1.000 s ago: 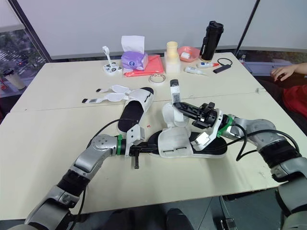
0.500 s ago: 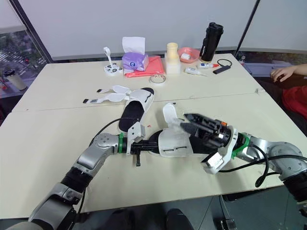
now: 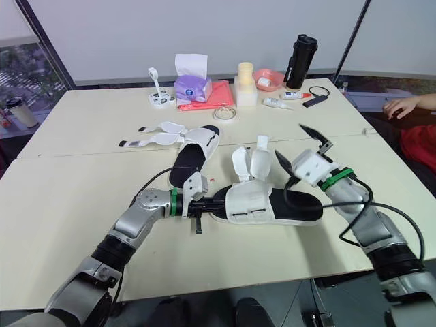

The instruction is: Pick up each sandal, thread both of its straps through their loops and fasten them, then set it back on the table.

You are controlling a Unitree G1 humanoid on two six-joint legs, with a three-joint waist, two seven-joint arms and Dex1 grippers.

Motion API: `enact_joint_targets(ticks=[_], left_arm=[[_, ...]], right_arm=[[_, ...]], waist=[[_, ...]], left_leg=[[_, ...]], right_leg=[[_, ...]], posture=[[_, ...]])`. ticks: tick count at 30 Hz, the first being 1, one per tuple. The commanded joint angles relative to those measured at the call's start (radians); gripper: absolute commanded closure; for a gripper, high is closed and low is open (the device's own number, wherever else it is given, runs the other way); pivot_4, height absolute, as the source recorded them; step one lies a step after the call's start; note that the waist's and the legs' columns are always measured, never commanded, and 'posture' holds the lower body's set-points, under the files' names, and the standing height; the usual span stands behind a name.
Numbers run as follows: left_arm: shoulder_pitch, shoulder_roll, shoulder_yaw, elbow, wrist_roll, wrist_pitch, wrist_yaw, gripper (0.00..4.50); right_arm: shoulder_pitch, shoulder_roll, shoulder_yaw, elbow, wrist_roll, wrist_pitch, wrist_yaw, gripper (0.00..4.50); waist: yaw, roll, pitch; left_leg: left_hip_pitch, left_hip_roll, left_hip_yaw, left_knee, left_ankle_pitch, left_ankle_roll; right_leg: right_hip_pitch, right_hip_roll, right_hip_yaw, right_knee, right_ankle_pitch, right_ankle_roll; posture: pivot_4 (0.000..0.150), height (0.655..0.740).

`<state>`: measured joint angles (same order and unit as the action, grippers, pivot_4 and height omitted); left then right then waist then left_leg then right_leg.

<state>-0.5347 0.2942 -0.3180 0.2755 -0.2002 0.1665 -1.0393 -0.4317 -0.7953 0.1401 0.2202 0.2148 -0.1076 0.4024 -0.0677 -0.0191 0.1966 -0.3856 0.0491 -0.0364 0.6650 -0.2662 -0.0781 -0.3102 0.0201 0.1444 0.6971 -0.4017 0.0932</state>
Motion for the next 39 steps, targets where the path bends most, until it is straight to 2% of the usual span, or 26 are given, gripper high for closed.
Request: enact_joint_targets(ticks=[1, 6, 10, 13, 18, 21, 28, 32, 39], left_arm=[[0.012, 0.01, 0.014, -0.007, 0.018, 0.01, 0.019, 4.48], [0.027, 0.017, 0.018, -0.032, 0.016, 0.022, 0.029, 4.48], [0.039, 0.025, 0.023, -0.046, 0.016, 0.03, 0.04, 4.48], [0.049, 0.034, 0.026, -0.059, 0.015, 0.038, 0.044, 4.48], [0.057, 0.037, 0.025, -0.065, 0.018, 0.045, 0.049, 4.48], [0.059, 0.039, 0.021, -0.066, 0.018, 0.048, 0.047, 4.48], [0.047, 0.031, 0.014, -0.034, 0.025, 0.038, 0.044, 4.48], [0.042, 0.027, 0.009, -0.022, 0.027, 0.031, 0.041, 4.48], [0.035, 0.017, 0.009, 0.003, 0.033, 0.016, 0.046, 4.48]], right_arm=[[-0.123, 0.003, -0.077, 0.031, 0.142, 0.25, 0.18, 0.02], [-0.194, 0.021, -0.106, 0.061, 0.223, 0.427, 0.383, 0.02], [-0.186, 0.014, -0.137, 0.078, 0.273, 0.443, 0.573, 0.02], [-0.177, 0.025, -0.172, 0.035, 0.322, 0.482, 0.643, 0.02], [-0.15, 0.041, -0.215, -0.087, 0.4, 0.572, 0.689, 0.02], [-0.088, 0.005, -0.213, -0.22, 0.436, 0.638, 0.737, 0.02], [0.097, -0.059, -0.16, -0.473, 0.399, 0.651, 0.794, 0.02], [0.049, -0.02, -0.217, -0.431, 0.432, 0.7, 0.711, 0.02], [0.0, -0.021, -0.28, -0.377, 0.458, 0.776, 0.666, 0.02]], waist=[[0.0, 0.001, 0.0], [0.001, 0.001, 0.0], [0.001, 0.001, 0.0], [-0.001, 0.001, 0.0], [-0.001, 0.001, 0.0], [0.0, 0.001, 0.0], [0.003, 0.002, -0.001], [0.0, 0.002, -0.001], [0.012, 0.002, -0.001]], left_leg=[[-0.001, 0.0, 0.0, 0.0, 0.0, 0.0], [-0.004, 0.0, -0.004, -0.001, 0.0, 0.0], [-0.008, 0.0, -0.004, -0.001, 0.0, 0.0], [-0.009, 0.0, -0.004, -0.001, 0.0, 0.0], [-0.009, 0.0, -0.004, -0.002, 0.0, 0.0], [-0.01, 0.0, -0.007, -0.002, 0.0, 0.0], [-0.016, -0.001, -0.016, -0.002, 0.0, 0.0], [-0.017, -0.001, -0.016, -0.001, 0.0, 0.0], [-0.019, -0.002, -0.019, -0.001, 0.0, 0.0]], right_leg=[[-0.001, -0.001, 0.0, 0.0, 0.0, 0.0], [-0.003, 0.0, -0.003, -0.001, 0.0, 0.0], [-0.006, -0.001, -0.004, -0.002, 0.0, 0.0], [-0.008, -0.001, -0.004, -0.003, 0.0, 0.0], [-0.008, 0.0, -0.004, -0.003, 0.0, 0.0], [-0.008, 0.0, -0.005, -0.004, 0.0, 0.0], [-0.01, 0.0, -0.01, -0.007, 0.0, 0.0], [-0.01, 0.0, -0.01, -0.007, 0.001, 0.0], [-0.01, 0.0, -0.013, -0.009, 0.001, 0.001]], posture=[[0.15, 0.74], [0.15, 0.74], [0.15, 0.74], [0.15, 0.74], [0.15, 0.74], [0.15, 0.74], [0.15, 0.74], [0.15, 0.74], [0.15, 0.74]])
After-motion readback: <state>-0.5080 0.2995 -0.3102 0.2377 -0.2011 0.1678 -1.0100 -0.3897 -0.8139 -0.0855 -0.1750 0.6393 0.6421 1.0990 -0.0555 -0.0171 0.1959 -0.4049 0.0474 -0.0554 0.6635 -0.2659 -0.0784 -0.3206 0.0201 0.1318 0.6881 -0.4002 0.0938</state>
